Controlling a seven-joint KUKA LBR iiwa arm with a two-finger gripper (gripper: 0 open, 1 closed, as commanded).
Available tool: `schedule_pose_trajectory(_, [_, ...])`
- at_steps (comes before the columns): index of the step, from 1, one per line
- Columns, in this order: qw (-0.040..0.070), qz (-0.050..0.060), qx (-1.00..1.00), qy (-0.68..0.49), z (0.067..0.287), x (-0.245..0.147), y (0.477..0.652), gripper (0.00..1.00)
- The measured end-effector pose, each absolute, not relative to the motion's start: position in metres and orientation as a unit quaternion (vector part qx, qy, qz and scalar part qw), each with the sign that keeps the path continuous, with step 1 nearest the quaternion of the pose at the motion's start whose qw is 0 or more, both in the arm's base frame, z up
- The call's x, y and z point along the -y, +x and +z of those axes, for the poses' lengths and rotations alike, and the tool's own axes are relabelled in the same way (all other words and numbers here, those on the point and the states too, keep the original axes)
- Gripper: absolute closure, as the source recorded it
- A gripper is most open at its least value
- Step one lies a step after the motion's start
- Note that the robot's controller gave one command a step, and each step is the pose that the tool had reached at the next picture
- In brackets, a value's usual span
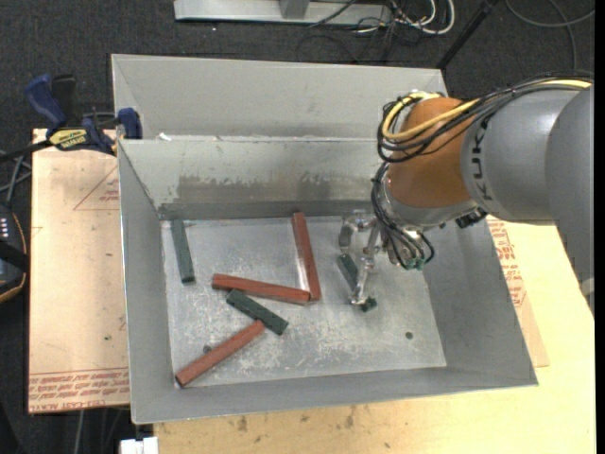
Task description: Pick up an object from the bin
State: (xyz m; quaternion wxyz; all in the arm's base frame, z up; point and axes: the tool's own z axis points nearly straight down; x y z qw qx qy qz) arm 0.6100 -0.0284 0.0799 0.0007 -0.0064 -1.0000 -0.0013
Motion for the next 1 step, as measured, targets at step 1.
schedule_pose_trajectory(1, [0.0, 0.001, 0.996, 0.087, 0.0863, 0.046, 0.6, 0.0])
